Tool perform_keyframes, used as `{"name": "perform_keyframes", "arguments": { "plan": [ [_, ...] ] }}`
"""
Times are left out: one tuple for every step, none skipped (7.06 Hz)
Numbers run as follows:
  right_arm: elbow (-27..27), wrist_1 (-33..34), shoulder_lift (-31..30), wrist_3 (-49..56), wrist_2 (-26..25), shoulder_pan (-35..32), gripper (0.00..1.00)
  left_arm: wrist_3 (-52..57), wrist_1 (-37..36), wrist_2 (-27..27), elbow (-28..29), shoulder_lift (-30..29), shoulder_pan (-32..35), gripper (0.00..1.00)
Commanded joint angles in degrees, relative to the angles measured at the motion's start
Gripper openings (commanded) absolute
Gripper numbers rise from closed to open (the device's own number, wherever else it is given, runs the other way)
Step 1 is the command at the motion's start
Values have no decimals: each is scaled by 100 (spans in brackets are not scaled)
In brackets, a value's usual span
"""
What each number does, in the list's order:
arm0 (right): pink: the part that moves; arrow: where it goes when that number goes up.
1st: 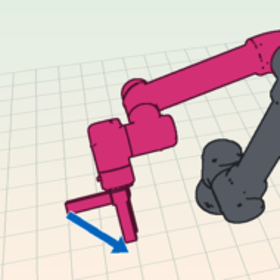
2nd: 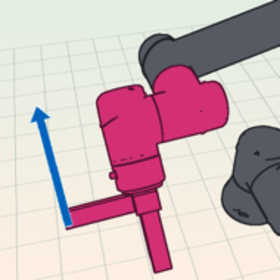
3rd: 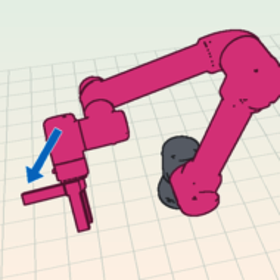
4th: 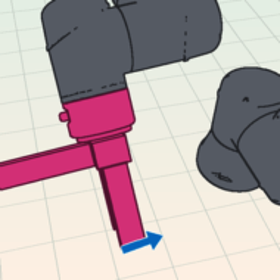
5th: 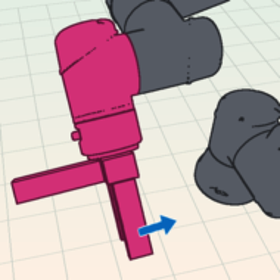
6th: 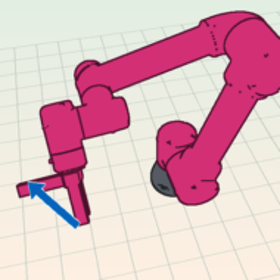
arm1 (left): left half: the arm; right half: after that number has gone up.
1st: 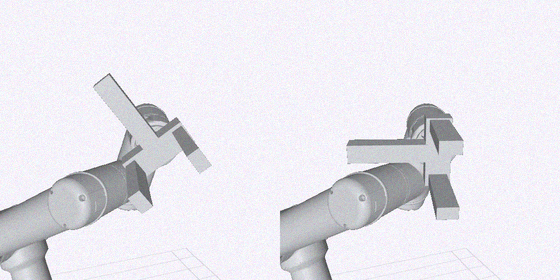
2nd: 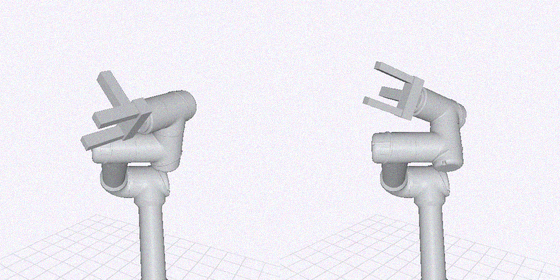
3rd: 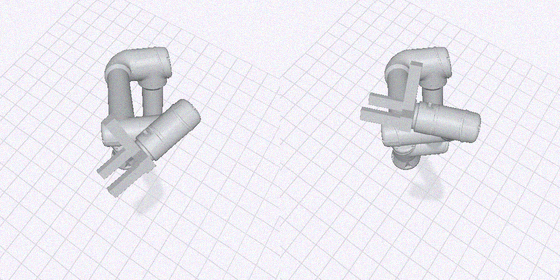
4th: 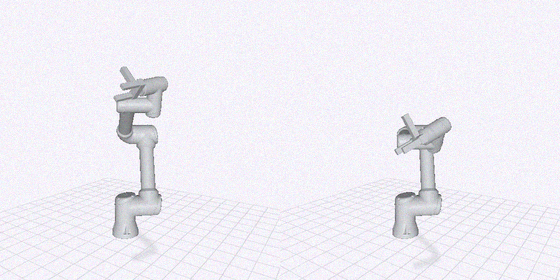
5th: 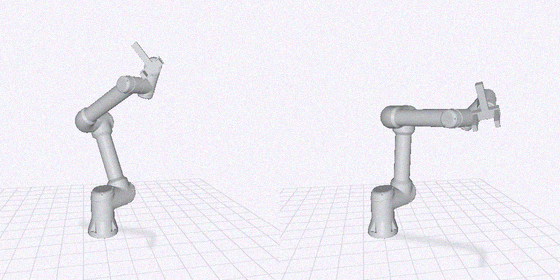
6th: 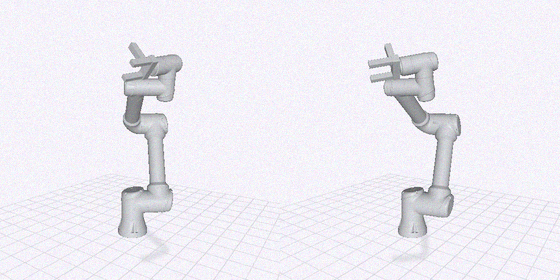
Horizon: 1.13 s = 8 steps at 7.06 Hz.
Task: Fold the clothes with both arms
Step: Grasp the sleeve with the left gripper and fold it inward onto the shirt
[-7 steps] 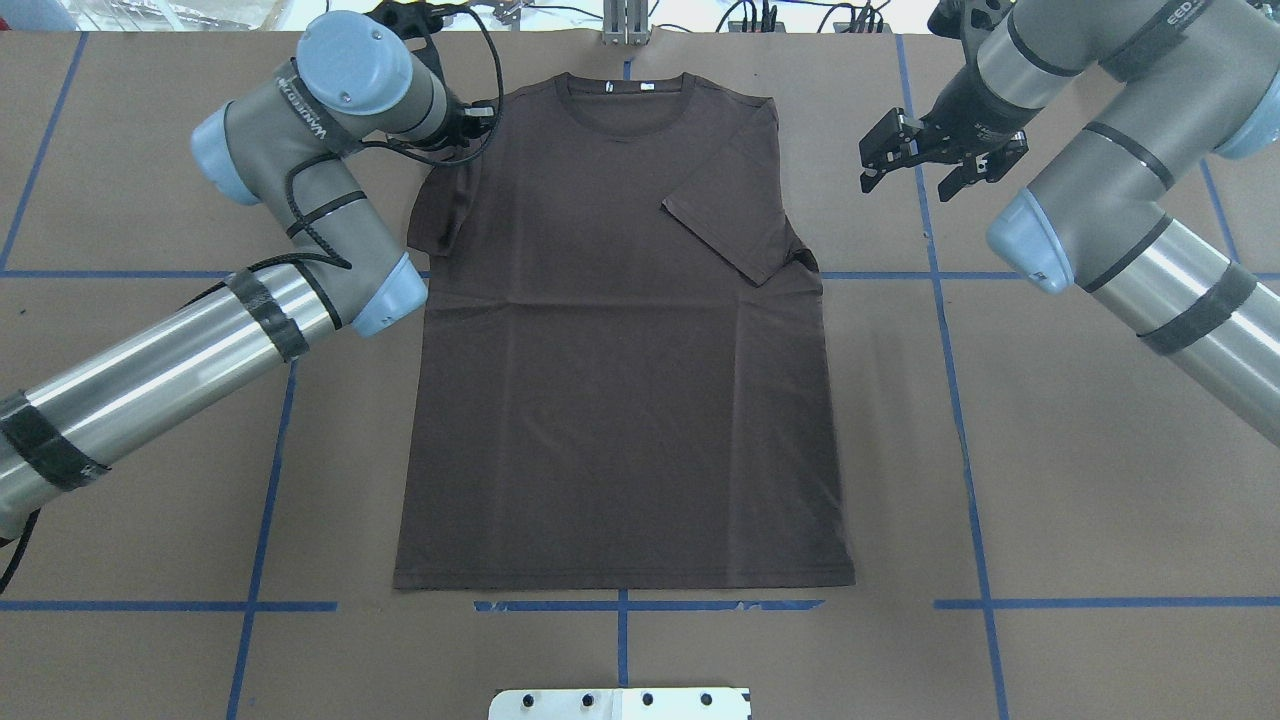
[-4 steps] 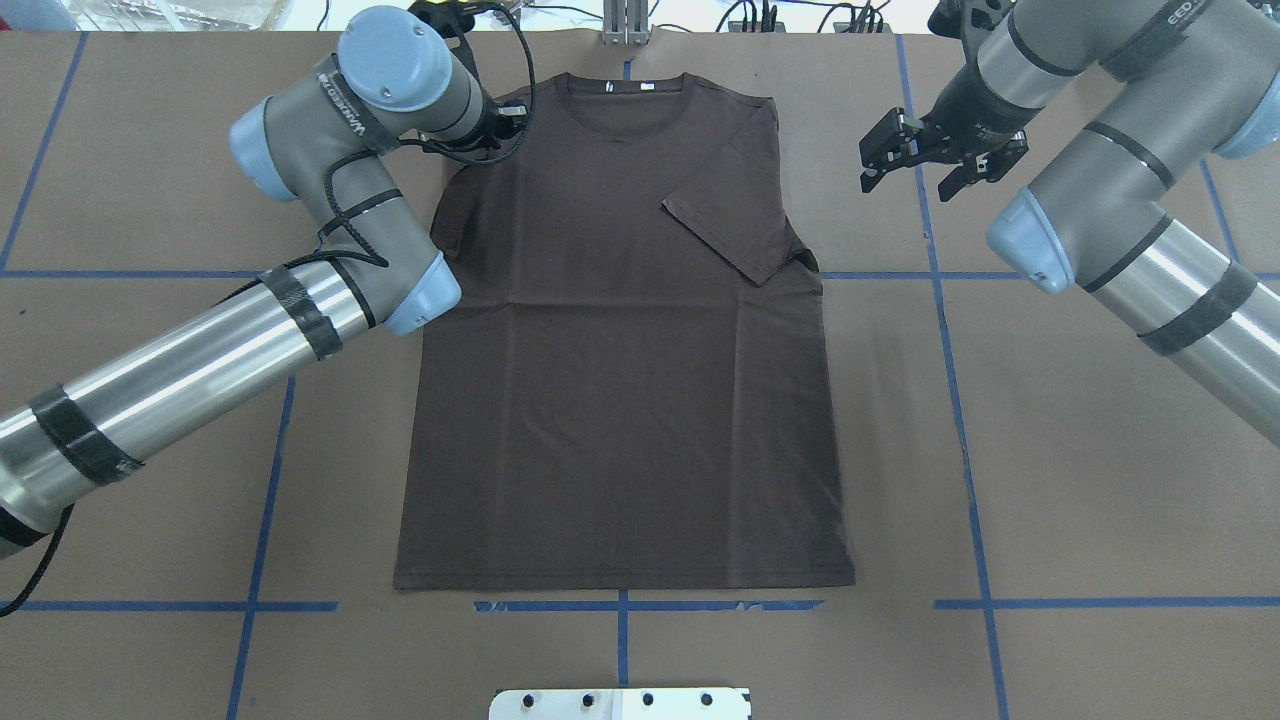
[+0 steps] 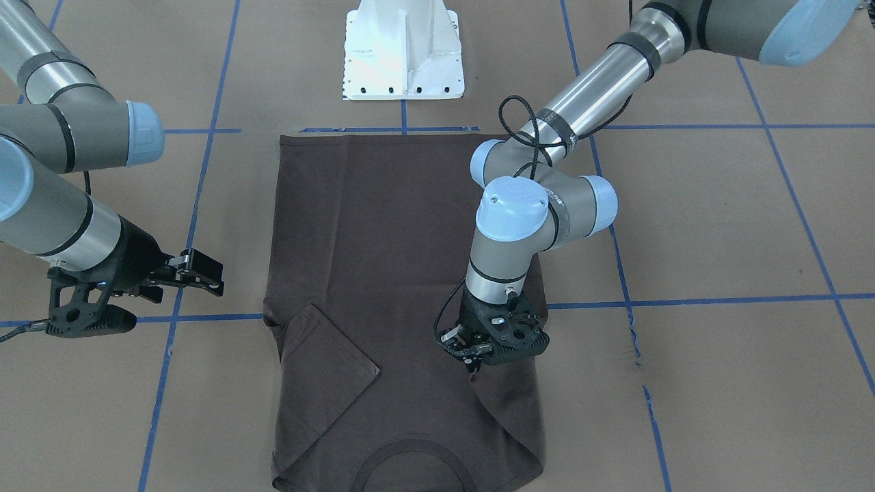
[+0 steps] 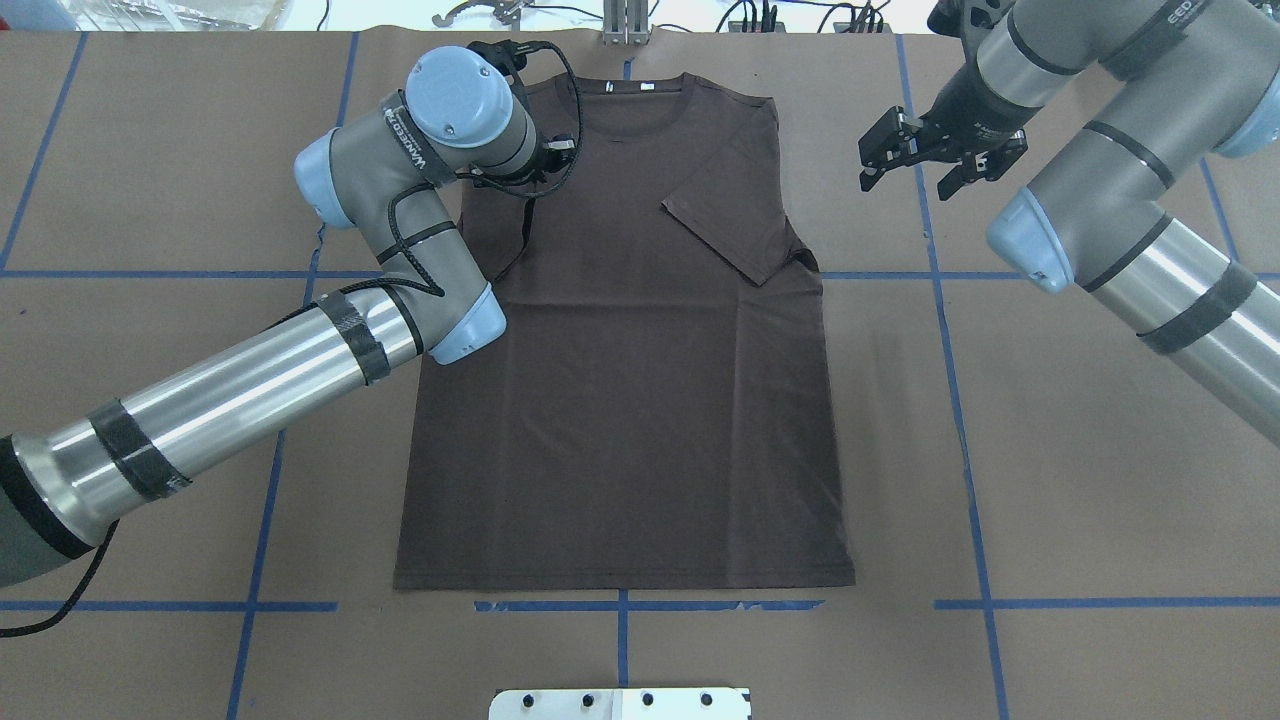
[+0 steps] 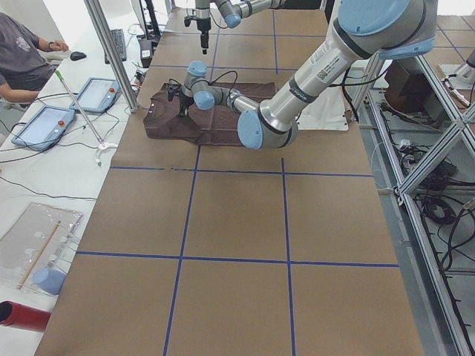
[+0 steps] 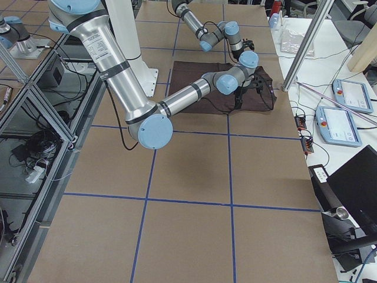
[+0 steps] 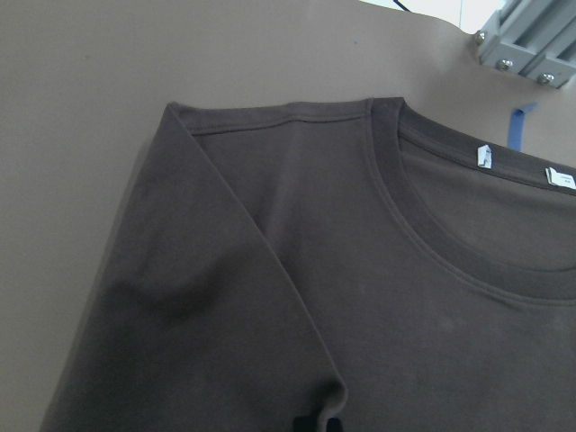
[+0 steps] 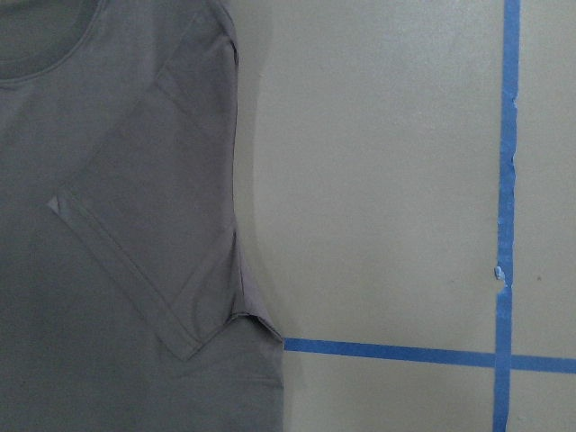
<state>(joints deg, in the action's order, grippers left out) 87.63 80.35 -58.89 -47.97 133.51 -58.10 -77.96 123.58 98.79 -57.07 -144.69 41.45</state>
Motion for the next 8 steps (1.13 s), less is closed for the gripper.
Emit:
{"name": "perform_keyframes", "arguments": {
  "plan": [
    [-9, 7, 0, 15, 0, 0, 100, 0, 8, 0, 3, -50, -49, 0],
    [-9, -2, 0, 15, 0, 0, 100, 8, 52, 0, 11, -42, -58, 29],
    [-9, -2, -8, 15, 0, 9, 100, 69, 235, -9, 55, -16, -145, 99],
    [-9, -2, -17, 15, 0, 17, 100, 44, 393, 0, 47, -15, -154, 100],
    [17, -19, -35, 7, -9, 26, 100, 96, 386, 43, -32, -24, -146, 100],
    [105, -45, -87, -167, -183, 52, 100, 140, 325, 392, -215, 45, -128, 100],
    [515, -63, -375, -500, -429, 322, 100, 158, 168, 752, -591, 238, -128, 100],
    [1180, -89, -900, -825, -866, 734, 100, 349, -373, 817, -1569, 805, -119, 100]
  ]
}}
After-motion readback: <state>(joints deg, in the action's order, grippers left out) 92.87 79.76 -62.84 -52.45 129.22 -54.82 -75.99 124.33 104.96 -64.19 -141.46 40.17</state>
